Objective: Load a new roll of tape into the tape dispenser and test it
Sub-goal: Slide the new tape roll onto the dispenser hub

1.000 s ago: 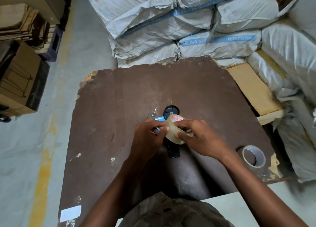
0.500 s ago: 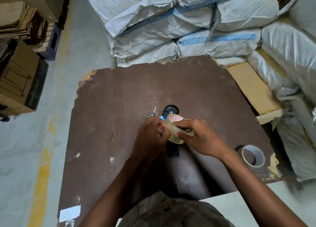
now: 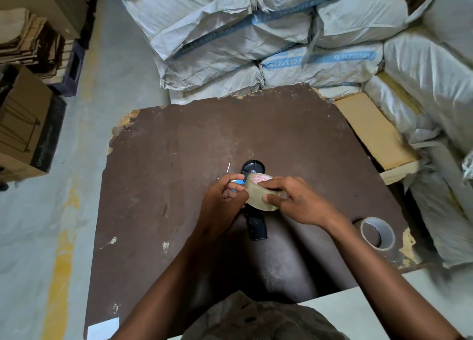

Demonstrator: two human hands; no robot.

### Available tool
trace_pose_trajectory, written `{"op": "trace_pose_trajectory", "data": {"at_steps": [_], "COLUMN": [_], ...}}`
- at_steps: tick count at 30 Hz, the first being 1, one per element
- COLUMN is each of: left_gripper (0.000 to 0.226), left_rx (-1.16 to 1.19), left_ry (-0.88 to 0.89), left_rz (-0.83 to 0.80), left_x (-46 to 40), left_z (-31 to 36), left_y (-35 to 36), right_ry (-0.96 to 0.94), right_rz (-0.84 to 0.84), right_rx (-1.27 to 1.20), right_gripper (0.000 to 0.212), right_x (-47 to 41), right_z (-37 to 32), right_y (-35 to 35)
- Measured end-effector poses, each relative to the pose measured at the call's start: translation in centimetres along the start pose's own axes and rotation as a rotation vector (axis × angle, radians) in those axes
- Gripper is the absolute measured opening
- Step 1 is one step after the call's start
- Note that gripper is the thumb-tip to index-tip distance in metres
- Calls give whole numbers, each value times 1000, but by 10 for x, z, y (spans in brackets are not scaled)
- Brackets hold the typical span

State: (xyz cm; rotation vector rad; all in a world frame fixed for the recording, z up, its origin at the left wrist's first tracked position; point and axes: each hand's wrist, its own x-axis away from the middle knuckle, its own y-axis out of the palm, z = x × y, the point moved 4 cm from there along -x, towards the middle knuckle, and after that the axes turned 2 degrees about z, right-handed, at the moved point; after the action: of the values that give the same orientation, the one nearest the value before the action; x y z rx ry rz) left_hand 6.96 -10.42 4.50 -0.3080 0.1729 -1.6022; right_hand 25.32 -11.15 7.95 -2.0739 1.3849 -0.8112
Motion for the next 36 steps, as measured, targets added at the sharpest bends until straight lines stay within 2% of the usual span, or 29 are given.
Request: {"op": "trace_pose_trajectory", "data": {"at_steps": [4, 9, 15, 18, 26, 31, 34, 36], "left_gripper": [37, 17, 3, 6, 3, 7, 17, 15], "left_rx": [-49, -134, -192, -180, -263, -257, -285, -287], "left_ry": [19, 90, 139, 136, 138, 112, 145, 135], "left_rz": [28, 37, -42, -86, -68, -50, -92, -113], "left_x": [-3, -11, -33, -49, -84, -101, -111, -117], "left_z": [-9, -18, -17, -13, -19, -24, -25, -25], "left_y": [9, 8, 9, 8, 11, 13, 16, 18], "right_ry": [37, 69, 119, 177, 312, 323, 301, 279], "right_rz": [-13, -18, 40, 150, 254, 269, 254, 232], "right_rx": [1, -9, -2, -69, -249, -270, -267, -277], "right_gripper": [34, 35, 33, 30, 25, 27, 26, 27], "right_x": [-4, -12, -27, -37, -71, -88, -97, -102], "right_z": [5, 11, 21, 32, 50, 60, 66, 71], "right_y": [7, 8, 8, 4, -7, -4, -7, -8]}}
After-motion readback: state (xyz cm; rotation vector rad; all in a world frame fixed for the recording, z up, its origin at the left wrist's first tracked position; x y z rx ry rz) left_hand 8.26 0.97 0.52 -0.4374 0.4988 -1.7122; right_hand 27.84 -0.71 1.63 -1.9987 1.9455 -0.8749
